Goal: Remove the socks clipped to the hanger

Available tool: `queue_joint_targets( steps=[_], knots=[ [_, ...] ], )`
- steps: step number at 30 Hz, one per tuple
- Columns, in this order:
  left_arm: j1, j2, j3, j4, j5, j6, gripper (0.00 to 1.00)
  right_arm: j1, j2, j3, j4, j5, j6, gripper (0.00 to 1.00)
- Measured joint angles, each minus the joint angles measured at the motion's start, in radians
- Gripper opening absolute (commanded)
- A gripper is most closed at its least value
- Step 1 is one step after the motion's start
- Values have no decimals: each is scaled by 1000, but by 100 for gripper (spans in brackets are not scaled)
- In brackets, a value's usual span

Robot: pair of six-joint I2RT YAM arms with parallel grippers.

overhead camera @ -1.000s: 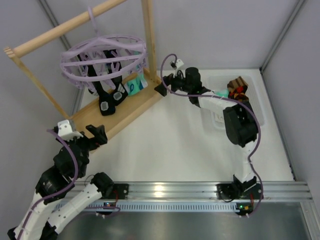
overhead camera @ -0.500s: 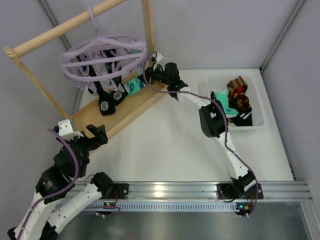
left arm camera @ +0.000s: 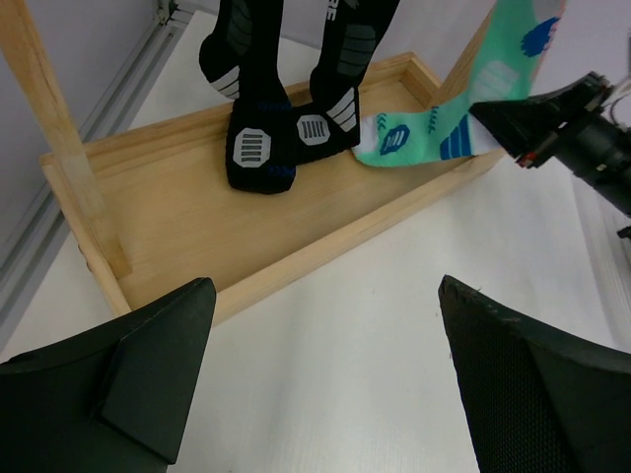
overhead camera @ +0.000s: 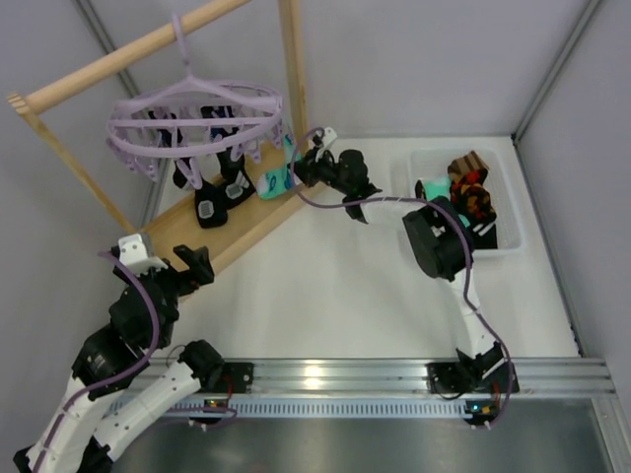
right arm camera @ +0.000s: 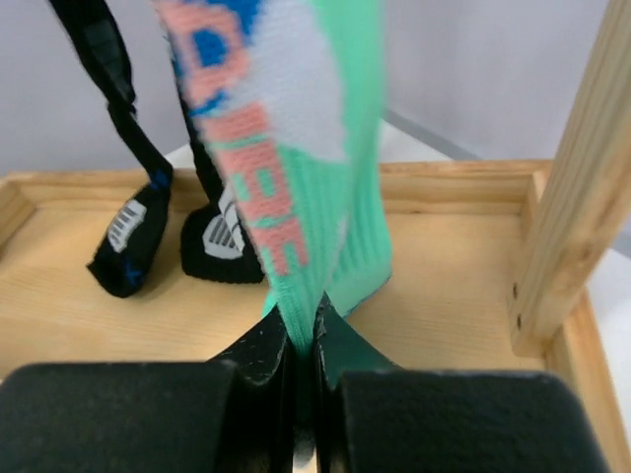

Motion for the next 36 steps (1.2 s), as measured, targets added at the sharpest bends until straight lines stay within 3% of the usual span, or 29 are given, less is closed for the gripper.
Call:
queue_joint_targets(
  steps=[11,16,23,29,36],
  knots=[
    [1,92,9,1,58,8,98,5,-565,-508,238,80,-35,0],
    [2,249,50,2,182,-9,98,7,-773,-771,313,105,-40,0],
    [2,340,125,0,386,-37,98,39,-986,-1041,303,144,-59,0],
    [2,377,211,3,554,-50,98,148,-1121,-1110,277,194,-103,0],
    [2,423,344,-5,539,-69,98,364,-1088,-1098,214,303,-191,0]
  ],
)
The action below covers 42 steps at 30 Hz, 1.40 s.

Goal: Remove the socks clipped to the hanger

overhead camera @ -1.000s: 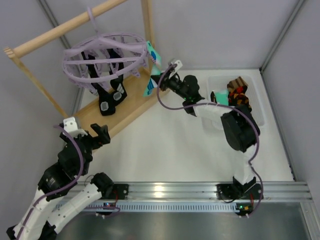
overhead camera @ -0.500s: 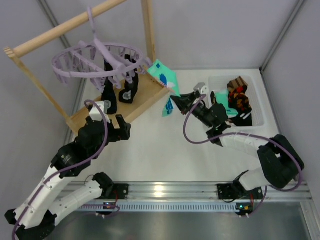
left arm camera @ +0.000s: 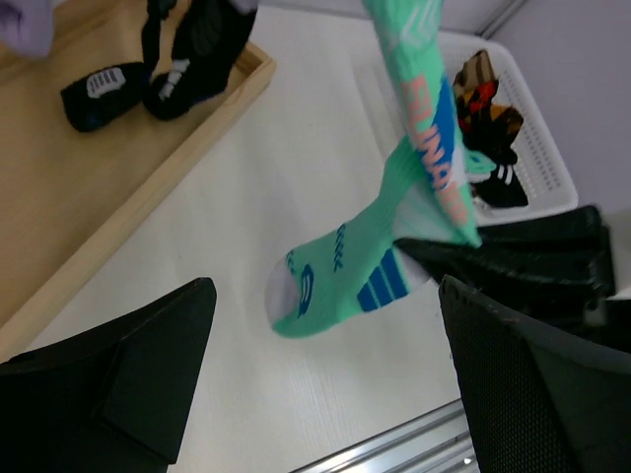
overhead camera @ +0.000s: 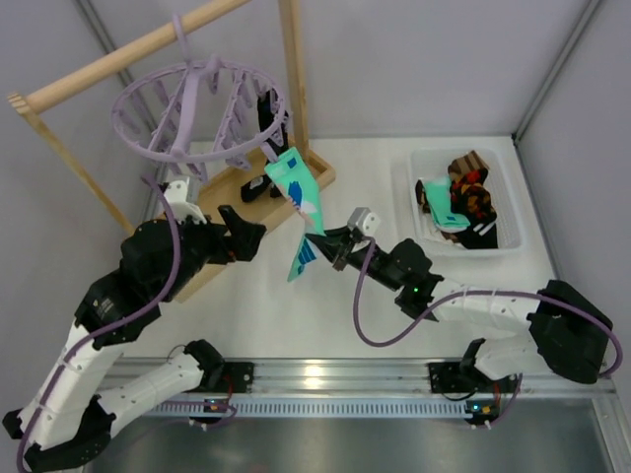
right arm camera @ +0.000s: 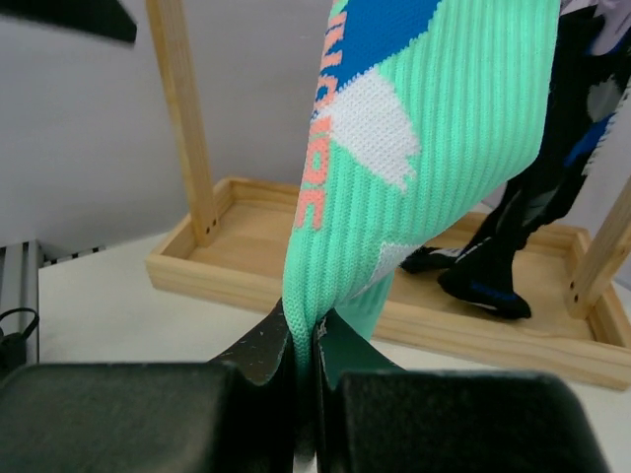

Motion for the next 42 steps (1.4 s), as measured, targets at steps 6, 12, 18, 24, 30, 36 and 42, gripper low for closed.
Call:
queue_joint_targets(
  steps=[6,12,18,24,30,36,42],
  knots=[
    [0,110,225,15,-79,0,98,142,89,60,-10,137,-55,0],
    [0,285,356,53,-154,11,98,203,135,105,-5,175,-58,0],
    [5,351,354,88,-180,43,98,204,135,121,-2,134,-30,0],
    [34,352,327,180,-133,54,95,204,134,134,-2,75,14,0],
    [153,356,258,245,-14,56,92,204,127,134,-15,24,37,0],
    [204,341,166,327,81,77,90,202,109,141,-43,-32,54,0],
    [243,299,57,460,190,108,87,193,98,159,-74,-103,81,0]
  ],
)
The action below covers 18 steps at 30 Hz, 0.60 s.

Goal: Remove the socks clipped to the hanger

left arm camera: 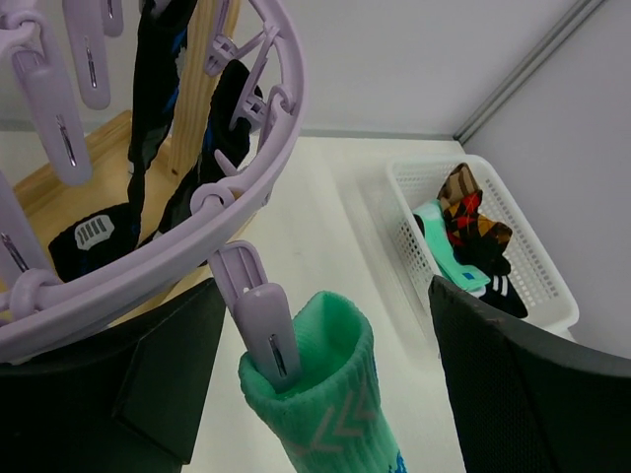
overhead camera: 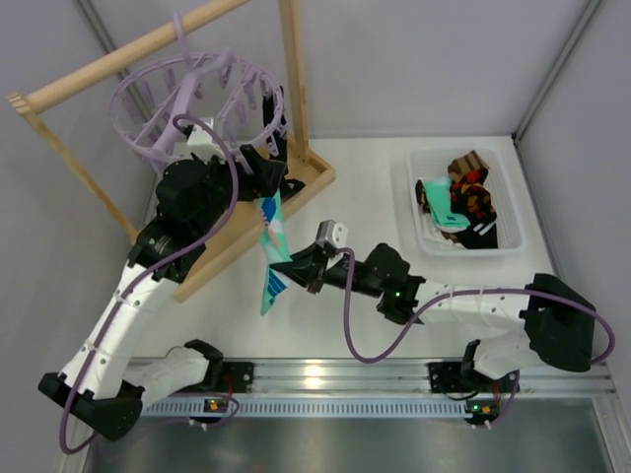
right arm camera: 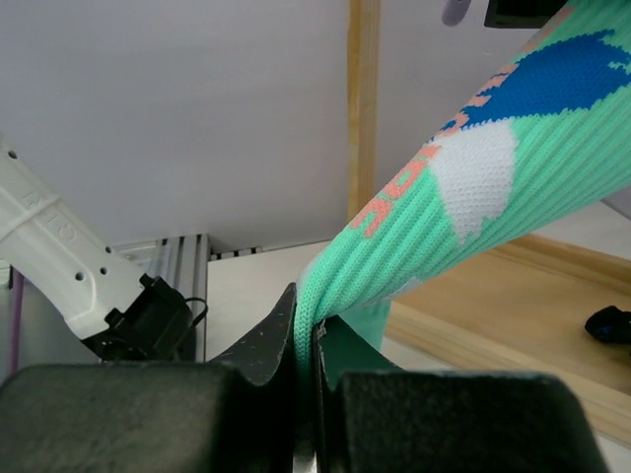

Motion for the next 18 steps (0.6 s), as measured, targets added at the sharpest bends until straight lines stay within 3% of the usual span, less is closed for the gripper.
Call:
queue_joint_targets(
  steps=[6,13,18],
  knots=[
    [27,-32,-58,72,25,6,98,-24,-32,0,-19,-30,26,0],
    [34,-102,-61,27,-75,-10,98,-24,-9,39,-103,-18,-7,0],
    [34,-116,42,-107,-91,-17,98,-19,66,108,-163,12,-45,0]
  ],
)
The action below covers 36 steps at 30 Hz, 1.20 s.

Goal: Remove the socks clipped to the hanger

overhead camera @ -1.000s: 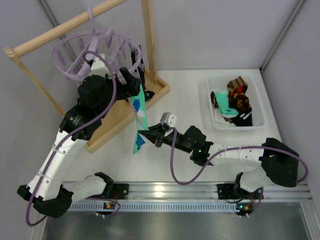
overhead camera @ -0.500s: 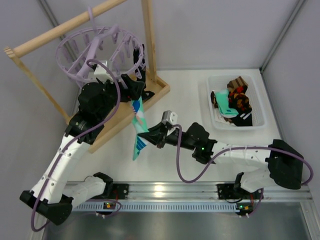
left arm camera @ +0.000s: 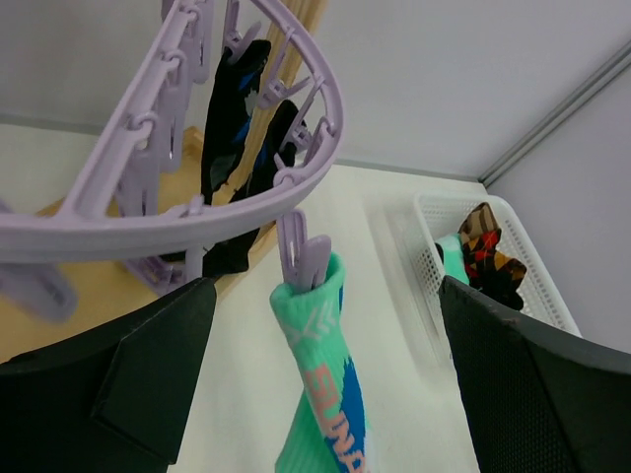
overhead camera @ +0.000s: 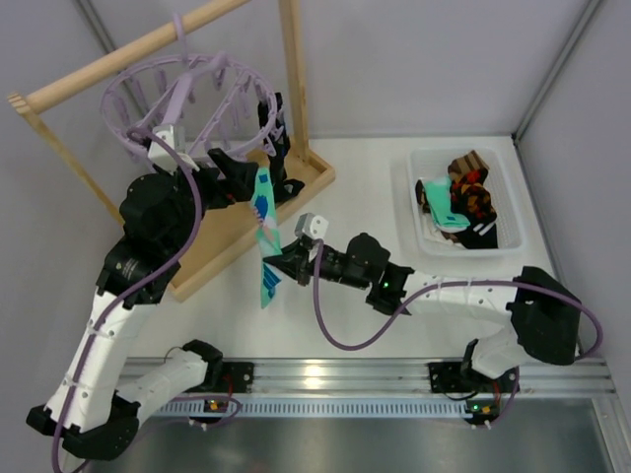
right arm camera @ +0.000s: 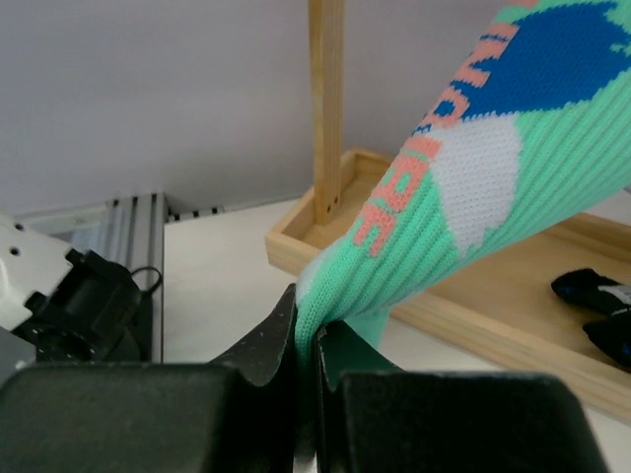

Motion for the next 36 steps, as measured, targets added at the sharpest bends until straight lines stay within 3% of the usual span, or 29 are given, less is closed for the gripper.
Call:
queue_joint_targets(
  steps=[11,20,27,36],
  knots=[
    [0,-85,62,-216,2,-14,98,132,165,228,-194,225,-195,0],
    [1,42,164,-233,113,-10,98,157,152,180,-185,287,-195,0],
    [1,124,179,-229,124,-11,96,73,26,64,-156,169,-66,0],
    [2,111,91,-130,169,-18,98,-39,-101,26,-138,-32,82,0]
  ],
)
